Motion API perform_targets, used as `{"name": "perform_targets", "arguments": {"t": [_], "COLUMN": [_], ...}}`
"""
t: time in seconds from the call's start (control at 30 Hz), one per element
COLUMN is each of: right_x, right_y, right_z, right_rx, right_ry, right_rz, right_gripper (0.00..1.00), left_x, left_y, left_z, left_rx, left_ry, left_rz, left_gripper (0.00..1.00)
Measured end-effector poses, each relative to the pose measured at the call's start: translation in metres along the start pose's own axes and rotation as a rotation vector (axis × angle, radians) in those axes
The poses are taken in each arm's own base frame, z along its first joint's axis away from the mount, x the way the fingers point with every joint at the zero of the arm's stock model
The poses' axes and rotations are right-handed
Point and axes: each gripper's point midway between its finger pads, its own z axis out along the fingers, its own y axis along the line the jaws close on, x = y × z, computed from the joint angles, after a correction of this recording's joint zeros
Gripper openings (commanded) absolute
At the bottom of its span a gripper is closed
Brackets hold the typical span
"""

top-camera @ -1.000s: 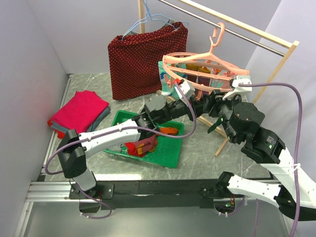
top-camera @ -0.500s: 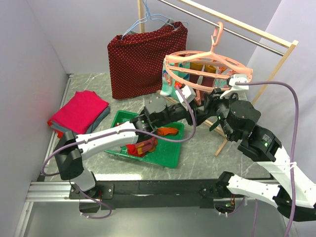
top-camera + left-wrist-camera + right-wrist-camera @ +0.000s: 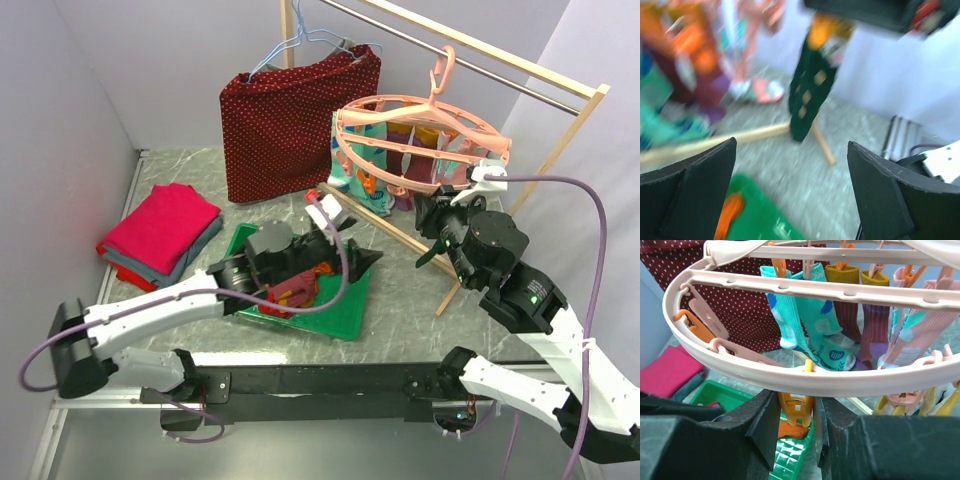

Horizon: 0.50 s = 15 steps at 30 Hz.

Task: Clip the socks to the hanger
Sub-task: Open the clamp at the hanger.

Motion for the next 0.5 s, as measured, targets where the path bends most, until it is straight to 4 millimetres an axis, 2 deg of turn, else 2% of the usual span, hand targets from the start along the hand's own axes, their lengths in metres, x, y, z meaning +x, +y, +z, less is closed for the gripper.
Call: {"name": "perform_targets", "arguments": {"t": [0.1,0.23,0.3,0.5], "right_x": [0.001,0.003,0.003,0.001], "right_y": [-0.001,0.000,0.001,0.004], "right_z": [0.001,0.001,0.001,0.003], "right_rx": [-0.008,-0.024,-0.030,-0.046], "right_ry": [-0.008,-0.012,-0.014,-0.024], "right_rz": [0.018,0.030,0.032,0.041], "right_gripper": [0.00,0.00,0.00,0.00], "left_x": [0.017,0.051,0.067,0.122], "left_y": [0.016,0.053,0.075,0.164], "left_z": [-0.020,-0.046,-0.058,-0.111], "left_rx": [-0.089,-0.265,-0.357,-0.723], "left_ry": [0.053,0.163,0.222,0.416], "left_rz": [-0.017,-0.062,-0.087,-0.218], "left_gripper": [0.96,0.96,0.96,0.99]}}
